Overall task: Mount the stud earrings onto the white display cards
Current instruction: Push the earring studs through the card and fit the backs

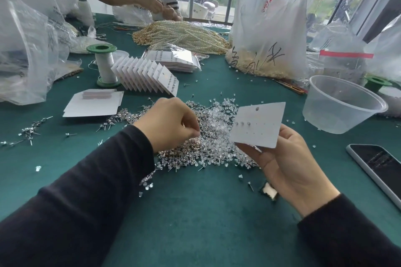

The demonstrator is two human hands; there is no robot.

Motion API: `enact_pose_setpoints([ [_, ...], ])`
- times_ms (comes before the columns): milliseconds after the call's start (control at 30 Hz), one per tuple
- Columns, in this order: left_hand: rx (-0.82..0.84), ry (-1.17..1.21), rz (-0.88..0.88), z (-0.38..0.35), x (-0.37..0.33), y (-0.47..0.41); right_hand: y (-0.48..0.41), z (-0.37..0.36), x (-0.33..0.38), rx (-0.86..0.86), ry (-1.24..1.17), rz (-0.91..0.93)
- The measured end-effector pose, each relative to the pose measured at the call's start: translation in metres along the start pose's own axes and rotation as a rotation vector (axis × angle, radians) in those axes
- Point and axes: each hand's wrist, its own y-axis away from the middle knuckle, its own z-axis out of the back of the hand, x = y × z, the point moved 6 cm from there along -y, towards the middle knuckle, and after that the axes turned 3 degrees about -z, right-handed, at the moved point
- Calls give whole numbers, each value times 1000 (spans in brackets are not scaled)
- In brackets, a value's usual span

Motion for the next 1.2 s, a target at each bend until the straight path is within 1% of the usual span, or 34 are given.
enact_pose_setpoints([
  [100,-33,171,64,8,5,0,-16,-9,4,35,-72,-37],
  [233,-34,245,90,12,11,0,-31,-19,4,87,-187,-73],
  [367,-3,387,149,9,14,3,-28,-15,-5,109,-219,-125],
  [633,33,363,183,9,18,6,-23,-11,-10,107,-197,-169],
  [767,-25,264,147,11,15,5,-22,-11,-11,92,-193,-186],
  [833,-43,252,150,10,15,5,-21,-11,-11,90,-190,-188],
  [933,-62,283,175,10,18,5,-21,-12,-10,88,-185,-193],
  [1000,-98,381,177,12,16,6,-20,-12,-11,86,-196,-197],
  [1067,-181,558,125,14,7,8,-19,-14,-12,101,-200,-204],
  [1100,-238,609,62,16,-1,9,-17,-16,-13,119,-196,-208],
  [1200,-357,532,-180,17,-30,15,-13,-24,-16,191,-182,-215],
])
